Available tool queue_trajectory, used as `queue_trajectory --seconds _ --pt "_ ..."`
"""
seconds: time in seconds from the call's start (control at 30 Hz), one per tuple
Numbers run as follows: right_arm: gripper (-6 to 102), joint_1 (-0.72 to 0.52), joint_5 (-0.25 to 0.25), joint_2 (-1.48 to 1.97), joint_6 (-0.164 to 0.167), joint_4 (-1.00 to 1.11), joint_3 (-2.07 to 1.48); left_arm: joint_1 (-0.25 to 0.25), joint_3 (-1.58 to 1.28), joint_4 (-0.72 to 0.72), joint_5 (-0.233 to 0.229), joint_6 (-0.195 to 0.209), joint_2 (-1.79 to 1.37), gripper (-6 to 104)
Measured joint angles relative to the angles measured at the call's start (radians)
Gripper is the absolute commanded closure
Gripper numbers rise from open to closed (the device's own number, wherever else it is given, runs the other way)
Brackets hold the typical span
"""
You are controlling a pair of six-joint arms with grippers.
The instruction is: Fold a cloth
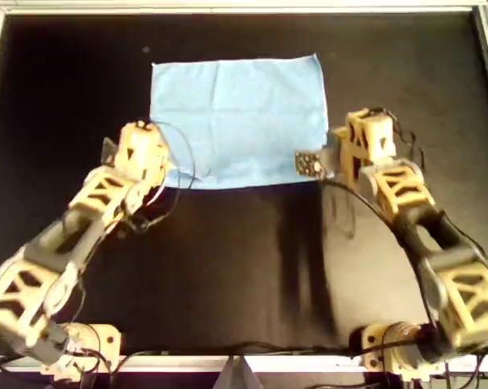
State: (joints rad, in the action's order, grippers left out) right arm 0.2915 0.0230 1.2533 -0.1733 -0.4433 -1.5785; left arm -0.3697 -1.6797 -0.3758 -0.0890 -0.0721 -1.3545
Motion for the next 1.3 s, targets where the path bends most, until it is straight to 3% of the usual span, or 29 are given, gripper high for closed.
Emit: queue_trajectory --seconds 0.23,0.63,1.0,1.3 --pt "94 0.000 0.000 -0.268 0.000 0.005 0.304 0.003 0.258 0.000 -0.006 -0.005 0.195 98" --pt "94 -0.026 0.000 -0.588 0.000 0.005 0.808 0.100 0.689 0.000 -0.006 -0.005 0.502 98" --pt "94 -0.058 0.000 -0.773 0.089 0.005 1.097 0.101 0.968 0.000 -0.002 -0.005 0.676 98" --pt "94 -0.055 0.000 -0.894 0.091 0.005 1.281 0.103 1.183 -0.002 -0.002 -0.005 0.839 98"
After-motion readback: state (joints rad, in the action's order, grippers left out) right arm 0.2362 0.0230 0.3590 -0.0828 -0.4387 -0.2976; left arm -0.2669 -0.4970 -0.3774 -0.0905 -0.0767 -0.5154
